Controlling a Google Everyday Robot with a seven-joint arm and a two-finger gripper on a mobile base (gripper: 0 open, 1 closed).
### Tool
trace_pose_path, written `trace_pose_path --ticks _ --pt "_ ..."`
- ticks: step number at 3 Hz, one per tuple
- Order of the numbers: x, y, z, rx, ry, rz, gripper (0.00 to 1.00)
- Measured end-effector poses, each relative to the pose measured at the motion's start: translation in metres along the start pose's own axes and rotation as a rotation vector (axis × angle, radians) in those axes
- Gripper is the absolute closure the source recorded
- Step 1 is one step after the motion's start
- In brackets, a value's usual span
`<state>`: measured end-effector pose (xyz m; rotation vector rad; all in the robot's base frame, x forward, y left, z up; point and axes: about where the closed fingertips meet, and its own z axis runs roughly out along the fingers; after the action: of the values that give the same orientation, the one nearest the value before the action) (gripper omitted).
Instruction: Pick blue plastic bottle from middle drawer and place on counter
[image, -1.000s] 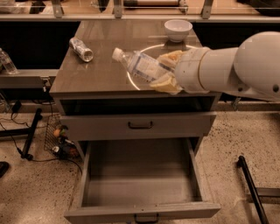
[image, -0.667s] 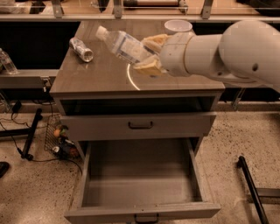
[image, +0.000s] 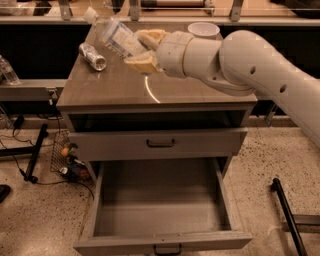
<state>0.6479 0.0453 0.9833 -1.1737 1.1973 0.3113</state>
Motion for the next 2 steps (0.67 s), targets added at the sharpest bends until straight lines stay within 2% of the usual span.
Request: trace_pose_path --ticks 1,2 --pt "0.0028 0.0037 -0.0039 0.002 0.015 0.007 1.00" --pt "0.0056 -0.0022 -0.0091 0.060 -0.004 0.044 1.00"
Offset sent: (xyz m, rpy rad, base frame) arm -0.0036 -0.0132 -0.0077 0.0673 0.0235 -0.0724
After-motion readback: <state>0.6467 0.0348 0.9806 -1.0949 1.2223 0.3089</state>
